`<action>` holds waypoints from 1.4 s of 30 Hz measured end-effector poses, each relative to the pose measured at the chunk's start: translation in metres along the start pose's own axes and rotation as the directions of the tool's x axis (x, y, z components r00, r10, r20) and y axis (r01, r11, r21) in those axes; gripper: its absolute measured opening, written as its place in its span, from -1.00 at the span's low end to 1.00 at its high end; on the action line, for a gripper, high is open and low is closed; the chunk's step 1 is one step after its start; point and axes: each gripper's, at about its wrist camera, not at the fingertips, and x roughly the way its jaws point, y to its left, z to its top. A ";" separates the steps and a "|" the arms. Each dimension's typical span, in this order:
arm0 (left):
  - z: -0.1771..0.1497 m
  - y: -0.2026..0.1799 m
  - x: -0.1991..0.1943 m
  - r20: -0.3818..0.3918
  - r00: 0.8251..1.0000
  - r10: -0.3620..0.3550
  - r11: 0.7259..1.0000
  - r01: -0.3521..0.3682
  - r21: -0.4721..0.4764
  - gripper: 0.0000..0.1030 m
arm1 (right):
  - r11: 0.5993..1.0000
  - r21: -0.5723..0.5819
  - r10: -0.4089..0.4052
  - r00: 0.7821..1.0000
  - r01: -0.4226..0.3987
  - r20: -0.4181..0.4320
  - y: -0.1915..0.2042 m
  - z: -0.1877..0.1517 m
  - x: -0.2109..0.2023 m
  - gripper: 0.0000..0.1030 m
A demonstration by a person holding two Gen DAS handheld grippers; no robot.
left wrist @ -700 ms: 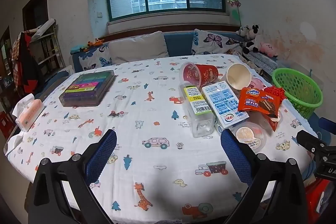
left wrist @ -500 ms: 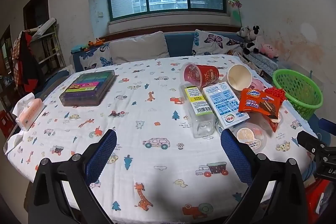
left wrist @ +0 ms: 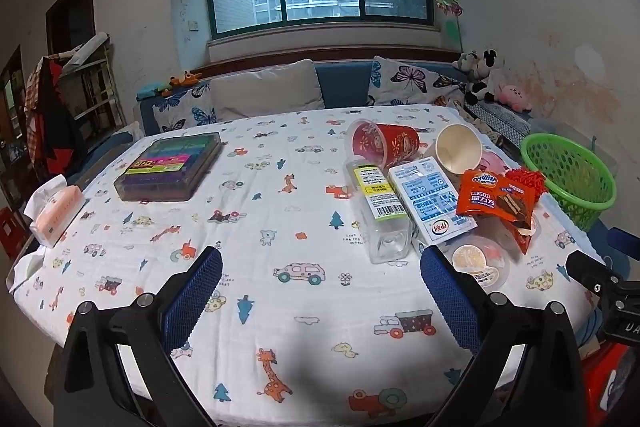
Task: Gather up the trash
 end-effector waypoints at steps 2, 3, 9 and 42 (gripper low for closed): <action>0.000 0.001 0.001 0.000 1.000 -0.001 1.000 0.001 -0.004 0.87 | 1.000 -0.002 -0.001 1.000 0.001 0.000 0.000 0.000 0.000 0.92; 0.000 0.001 0.001 0.000 1.000 -0.001 1.000 0.001 -0.005 0.87 | 1.000 -0.003 0.000 1.000 0.000 0.000 0.002 -0.001 0.000 0.92; 0.000 0.002 0.000 0.000 1.000 -0.002 1.000 0.002 -0.007 0.87 | 1.000 -0.003 0.000 1.000 0.000 -0.001 0.003 0.000 0.000 0.92; 0.002 0.001 0.006 -0.007 1.000 -0.001 1.000 0.001 -0.014 0.87 | 1.000 -0.005 -0.001 1.000 0.001 -0.005 0.002 0.003 0.003 0.92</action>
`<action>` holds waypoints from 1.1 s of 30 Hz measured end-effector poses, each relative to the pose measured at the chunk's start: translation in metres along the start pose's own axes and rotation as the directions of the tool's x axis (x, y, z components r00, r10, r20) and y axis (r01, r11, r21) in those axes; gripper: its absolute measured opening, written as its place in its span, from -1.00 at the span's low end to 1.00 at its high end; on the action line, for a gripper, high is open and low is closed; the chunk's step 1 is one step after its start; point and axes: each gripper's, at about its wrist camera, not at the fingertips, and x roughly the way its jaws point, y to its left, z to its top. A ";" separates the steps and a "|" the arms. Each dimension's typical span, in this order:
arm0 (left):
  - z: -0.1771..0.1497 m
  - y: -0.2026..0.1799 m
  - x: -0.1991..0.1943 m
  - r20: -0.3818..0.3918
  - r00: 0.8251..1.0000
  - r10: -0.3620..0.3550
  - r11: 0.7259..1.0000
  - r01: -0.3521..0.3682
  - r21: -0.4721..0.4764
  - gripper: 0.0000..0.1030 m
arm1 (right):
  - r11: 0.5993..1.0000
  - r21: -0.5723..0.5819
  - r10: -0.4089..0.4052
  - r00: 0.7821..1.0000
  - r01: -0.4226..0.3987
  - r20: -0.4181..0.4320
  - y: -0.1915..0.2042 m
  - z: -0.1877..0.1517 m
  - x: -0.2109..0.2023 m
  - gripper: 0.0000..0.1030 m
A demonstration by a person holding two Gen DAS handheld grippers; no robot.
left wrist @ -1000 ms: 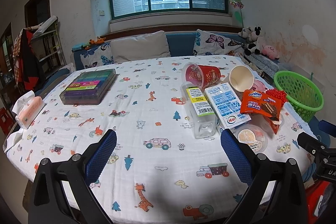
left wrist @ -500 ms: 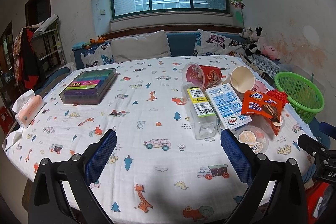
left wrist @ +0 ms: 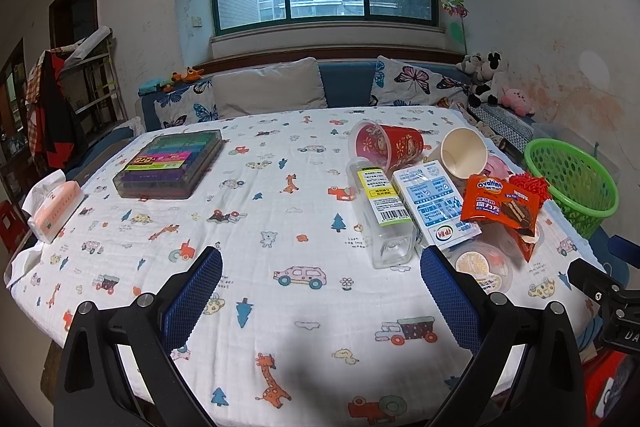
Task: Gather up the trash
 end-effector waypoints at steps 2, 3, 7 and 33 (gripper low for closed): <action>0.001 0.001 -0.001 0.000 1.000 0.000 1.000 0.000 0.000 0.87 | 1.000 -0.001 0.001 1.000 -0.001 -0.004 0.000 0.000 0.001 0.92; 0.001 0.001 -0.001 0.001 1.000 0.001 1.000 -0.001 -0.001 0.87 | 1.000 -0.001 -0.001 1.000 0.001 -0.005 0.000 0.000 0.002 0.92; 0.001 0.001 -0.001 0.001 1.000 0.000 1.000 0.000 -0.001 0.87 | 1.000 -0.002 0.001 1.000 -0.001 -0.003 -0.001 0.000 0.003 0.92; 0.013 -0.001 0.015 -0.007 1.000 0.001 1.000 -0.001 0.009 0.87 | 1.000 -0.010 -0.006 1.000 0.006 -0.009 -0.007 0.010 0.013 0.92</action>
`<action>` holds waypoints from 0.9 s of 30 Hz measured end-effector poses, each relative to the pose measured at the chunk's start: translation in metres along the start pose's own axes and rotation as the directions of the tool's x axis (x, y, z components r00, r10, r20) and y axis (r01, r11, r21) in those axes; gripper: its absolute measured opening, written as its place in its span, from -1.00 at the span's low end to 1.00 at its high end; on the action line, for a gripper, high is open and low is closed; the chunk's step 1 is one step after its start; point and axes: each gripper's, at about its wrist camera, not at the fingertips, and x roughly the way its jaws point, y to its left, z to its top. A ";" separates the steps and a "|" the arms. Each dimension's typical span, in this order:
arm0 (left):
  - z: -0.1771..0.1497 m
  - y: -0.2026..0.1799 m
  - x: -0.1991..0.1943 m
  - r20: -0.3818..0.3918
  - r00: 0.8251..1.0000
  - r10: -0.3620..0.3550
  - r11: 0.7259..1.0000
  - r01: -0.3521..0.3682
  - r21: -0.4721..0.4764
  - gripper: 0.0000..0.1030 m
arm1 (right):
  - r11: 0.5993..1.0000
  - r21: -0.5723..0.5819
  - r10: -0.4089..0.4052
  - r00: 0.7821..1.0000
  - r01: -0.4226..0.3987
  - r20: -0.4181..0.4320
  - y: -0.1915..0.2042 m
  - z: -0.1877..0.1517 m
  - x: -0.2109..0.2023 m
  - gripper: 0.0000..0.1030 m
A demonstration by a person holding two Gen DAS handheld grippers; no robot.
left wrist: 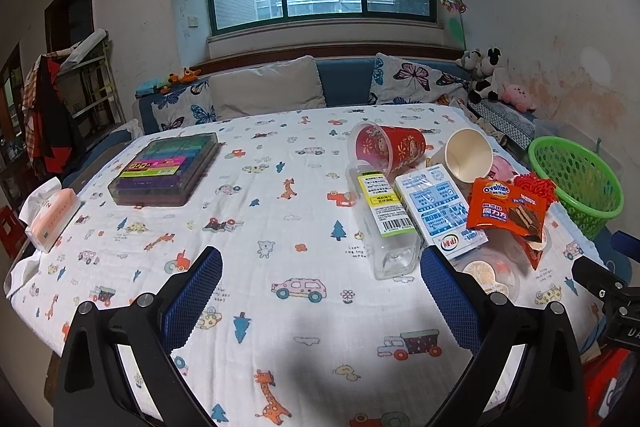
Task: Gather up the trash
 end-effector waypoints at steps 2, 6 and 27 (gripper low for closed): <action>0.002 0.000 0.002 0.000 1.000 0.001 1.000 -0.001 0.002 0.87 | 1.000 -0.005 -0.001 1.000 0.001 0.000 0.000 0.002 0.001 0.92; 0.004 0.001 0.006 -0.002 1.000 0.000 1.000 0.000 0.010 0.87 | 1.000 -0.013 0.014 1.000 -0.014 -0.003 -0.002 0.006 0.005 0.92; 0.018 0.006 0.043 -0.063 0.998 -0.020 1.000 0.021 0.016 0.87 | 0.914 -0.344 0.160 0.971 -0.214 -0.176 0.002 0.048 0.068 0.91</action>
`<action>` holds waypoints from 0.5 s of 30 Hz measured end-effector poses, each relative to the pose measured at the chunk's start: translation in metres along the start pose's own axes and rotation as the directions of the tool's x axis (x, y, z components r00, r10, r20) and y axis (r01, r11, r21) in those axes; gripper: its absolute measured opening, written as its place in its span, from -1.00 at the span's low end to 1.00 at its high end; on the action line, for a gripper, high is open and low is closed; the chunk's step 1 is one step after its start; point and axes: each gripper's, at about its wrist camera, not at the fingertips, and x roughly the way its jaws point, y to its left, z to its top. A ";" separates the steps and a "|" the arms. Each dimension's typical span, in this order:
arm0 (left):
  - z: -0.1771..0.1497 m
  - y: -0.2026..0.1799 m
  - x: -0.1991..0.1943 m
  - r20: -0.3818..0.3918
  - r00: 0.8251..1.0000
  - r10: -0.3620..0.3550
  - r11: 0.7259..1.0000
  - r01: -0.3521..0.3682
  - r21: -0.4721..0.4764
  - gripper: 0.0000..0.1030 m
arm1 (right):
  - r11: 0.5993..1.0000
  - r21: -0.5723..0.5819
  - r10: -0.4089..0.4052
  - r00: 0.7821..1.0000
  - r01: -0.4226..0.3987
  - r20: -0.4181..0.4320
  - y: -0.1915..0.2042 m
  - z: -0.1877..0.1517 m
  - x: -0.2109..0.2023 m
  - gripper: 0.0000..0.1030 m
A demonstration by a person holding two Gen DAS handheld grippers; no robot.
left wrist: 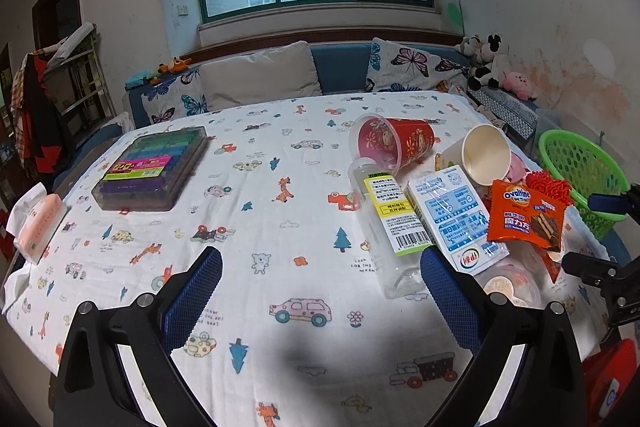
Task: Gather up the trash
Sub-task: 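Grasp the orange Ovaltine wafer wrapper with the right gripper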
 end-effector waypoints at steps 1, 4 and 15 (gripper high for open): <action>0.001 0.000 0.002 -0.002 1.000 -0.001 1.000 0.001 0.000 0.87 | 1.000 -0.013 0.015 1.000 -0.015 -0.009 -0.002 0.002 0.003 0.91; 0.004 0.000 0.009 -0.022 1.000 -0.009 1.000 0.009 -0.006 0.87 | 0.997 -0.055 0.058 0.998 -0.060 -0.039 -0.006 0.008 0.012 0.91; 0.014 0.001 0.032 -0.054 0.998 -0.032 0.999 0.031 -0.012 0.87 | 0.965 -0.208 0.123 0.978 -0.157 -0.166 -0.011 0.026 0.049 0.91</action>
